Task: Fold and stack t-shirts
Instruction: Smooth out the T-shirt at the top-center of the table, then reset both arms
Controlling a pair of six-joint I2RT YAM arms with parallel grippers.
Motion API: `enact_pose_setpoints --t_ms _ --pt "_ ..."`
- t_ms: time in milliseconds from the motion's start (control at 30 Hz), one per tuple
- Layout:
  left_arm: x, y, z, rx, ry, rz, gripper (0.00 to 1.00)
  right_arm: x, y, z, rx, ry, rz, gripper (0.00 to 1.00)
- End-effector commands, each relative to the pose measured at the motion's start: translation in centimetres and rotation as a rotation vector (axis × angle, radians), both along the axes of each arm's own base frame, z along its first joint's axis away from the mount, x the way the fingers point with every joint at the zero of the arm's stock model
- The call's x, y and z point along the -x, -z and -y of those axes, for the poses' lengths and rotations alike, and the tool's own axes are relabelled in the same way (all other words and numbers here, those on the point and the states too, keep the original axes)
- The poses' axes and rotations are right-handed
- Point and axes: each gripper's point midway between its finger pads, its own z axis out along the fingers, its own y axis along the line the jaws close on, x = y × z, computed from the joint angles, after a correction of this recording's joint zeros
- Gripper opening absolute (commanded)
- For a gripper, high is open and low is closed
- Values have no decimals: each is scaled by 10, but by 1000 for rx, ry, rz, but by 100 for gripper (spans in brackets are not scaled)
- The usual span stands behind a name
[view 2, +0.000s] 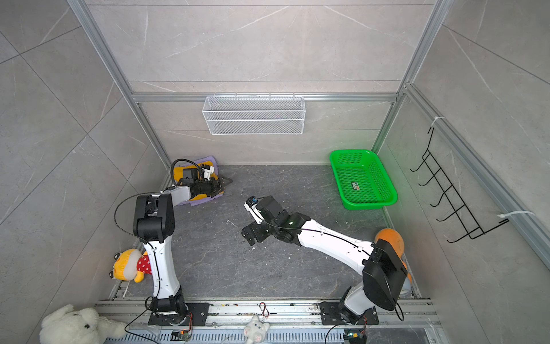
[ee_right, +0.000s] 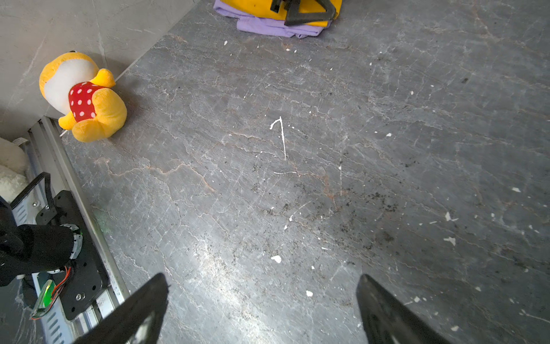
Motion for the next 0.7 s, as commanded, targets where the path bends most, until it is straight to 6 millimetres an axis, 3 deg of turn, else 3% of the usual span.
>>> enact_pose_setpoints --t_ms 0,167,333,500,667 --pt "5 -87 5 19 50 202 100 1 -10 6 -11 13 29 99" --pt "31 -142 -5 -73 -6 297 100 4 -24 10 -3 -27 85 99" --pt "63 -157 -46 -331 -229 292 100 8 -41 17 11 -69 144 99" --pt "106 -152 -95 -617 -451 270 100 0 -54 44 89 20 214 99" --pt "145 -121 -123 -815 -618 313 99 -30 -49 95 306 212 394 99"
